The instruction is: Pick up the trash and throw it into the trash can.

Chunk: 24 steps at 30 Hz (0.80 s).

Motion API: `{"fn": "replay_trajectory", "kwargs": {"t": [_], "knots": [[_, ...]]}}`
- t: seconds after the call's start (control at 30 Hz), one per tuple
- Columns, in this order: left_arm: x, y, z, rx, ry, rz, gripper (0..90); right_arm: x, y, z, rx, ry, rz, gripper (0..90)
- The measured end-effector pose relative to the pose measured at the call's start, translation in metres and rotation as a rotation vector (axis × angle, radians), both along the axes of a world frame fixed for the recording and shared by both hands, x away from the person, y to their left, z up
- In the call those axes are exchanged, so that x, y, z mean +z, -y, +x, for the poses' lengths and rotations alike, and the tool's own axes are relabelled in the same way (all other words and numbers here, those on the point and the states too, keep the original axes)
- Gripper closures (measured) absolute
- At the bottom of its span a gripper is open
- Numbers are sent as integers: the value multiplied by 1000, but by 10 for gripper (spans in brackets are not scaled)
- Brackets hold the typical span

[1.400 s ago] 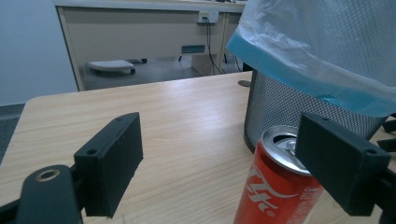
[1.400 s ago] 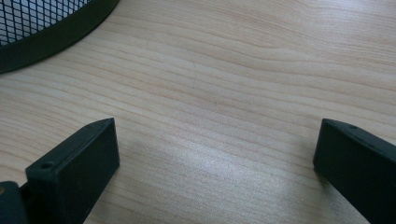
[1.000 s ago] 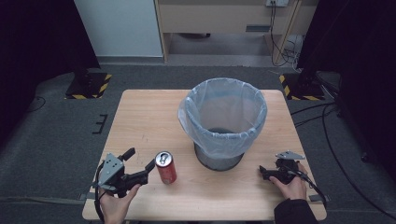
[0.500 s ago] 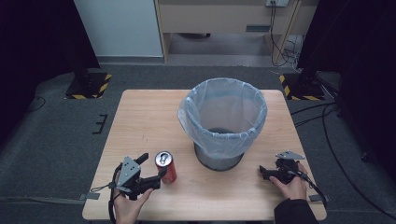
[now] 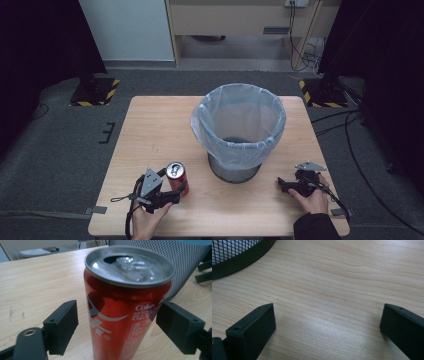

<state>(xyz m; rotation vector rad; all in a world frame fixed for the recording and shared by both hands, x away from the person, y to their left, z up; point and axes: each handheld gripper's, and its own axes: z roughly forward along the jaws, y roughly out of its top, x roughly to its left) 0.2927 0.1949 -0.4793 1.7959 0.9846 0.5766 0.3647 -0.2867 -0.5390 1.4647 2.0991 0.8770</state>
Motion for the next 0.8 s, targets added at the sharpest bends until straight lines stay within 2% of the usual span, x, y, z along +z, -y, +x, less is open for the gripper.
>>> {"fn": "replay_trajectory", "kwargs": {"t": [0.13,0.27,0.33,0.53,0.8], "knots": [[-3,1,2,-8,-15,5,198,0,0,0,-1,0,1,5],[-4,0,3,-18,-24,5,259,0,0,0,0,0,0,5],[-4,-1,3,-25,-31,4,322,0,0,0,-1,0,1,5],[-3,-2,2,-22,-28,17,329,0,0,0,0,0,0,5],[6,-8,-2,-11,-4,-16,331,0,0,0,0,0,0,5]]}}
